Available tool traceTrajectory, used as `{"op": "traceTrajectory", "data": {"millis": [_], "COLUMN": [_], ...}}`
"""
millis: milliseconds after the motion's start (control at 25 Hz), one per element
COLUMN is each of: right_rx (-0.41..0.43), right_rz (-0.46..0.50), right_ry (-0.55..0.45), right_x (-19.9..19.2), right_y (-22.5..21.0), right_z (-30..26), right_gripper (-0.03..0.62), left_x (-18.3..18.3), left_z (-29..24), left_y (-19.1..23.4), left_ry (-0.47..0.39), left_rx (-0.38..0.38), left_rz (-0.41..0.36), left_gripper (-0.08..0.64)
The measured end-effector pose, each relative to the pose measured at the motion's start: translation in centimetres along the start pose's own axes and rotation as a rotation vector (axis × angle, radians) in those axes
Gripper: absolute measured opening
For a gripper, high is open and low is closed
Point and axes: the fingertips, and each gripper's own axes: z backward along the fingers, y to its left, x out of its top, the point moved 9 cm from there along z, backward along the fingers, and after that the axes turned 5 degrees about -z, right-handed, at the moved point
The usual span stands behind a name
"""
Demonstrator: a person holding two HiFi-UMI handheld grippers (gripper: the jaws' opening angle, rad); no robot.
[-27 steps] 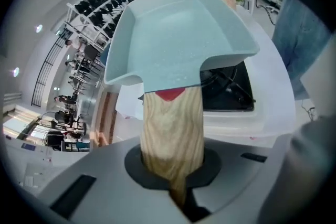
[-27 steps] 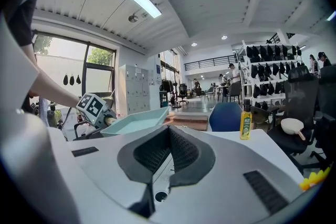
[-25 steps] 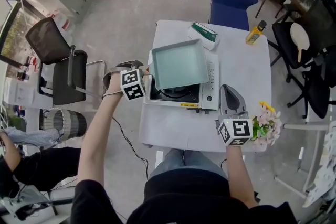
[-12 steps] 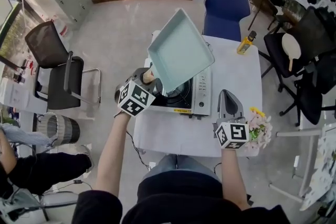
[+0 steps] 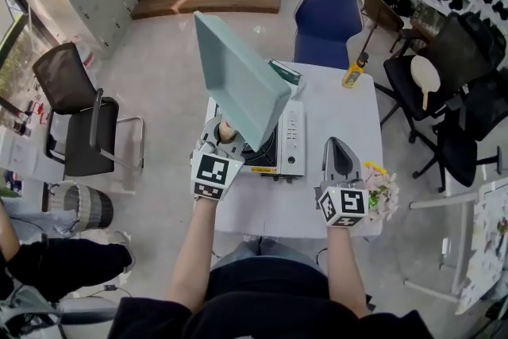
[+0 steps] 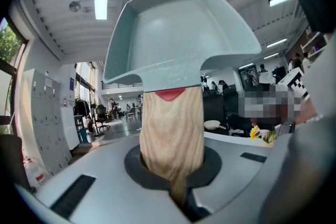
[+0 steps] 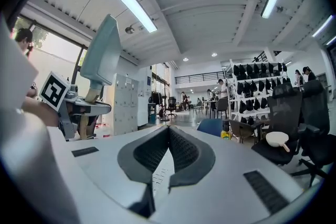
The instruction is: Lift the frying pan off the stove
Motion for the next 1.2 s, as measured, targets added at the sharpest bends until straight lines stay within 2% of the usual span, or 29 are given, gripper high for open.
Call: {"op": "traceTrajectory", "data": {"millis": [120, 320, 640, 1200], "right_rx": [-0.010, -0.020, -0.016, 0.009], "right_rz": [0.011, 0.043, 0.064, 0.052], "right_ry": [-0.017, -0.041, -0.055, -0.049], "right_x": [0.3, 0.6, 0.5, 0.2], "right_y": [-0.1, 0.0, 0.8, 1.7], "right_z": [0.8, 2.1, 3.3, 3.6], "right_gripper": [0.002, 0.002, 0.002, 0.001], "left_x": [0.2, -0.5, -1.4, -1.4], "left_z": [1.1, 2.6, 4.1, 5.4], "left_y": [-1.3, -3.1, -4.6, -5.1], "left_ry": [-0.037, -0.066, -0.095, -0.083], "left_rx": [0.053, 0.084, 0.078, 0.092], "left_rz": [0.022, 0.024, 0.080, 0.046], "left_gripper": [0.020, 0.020, 0.020, 0.020]}}
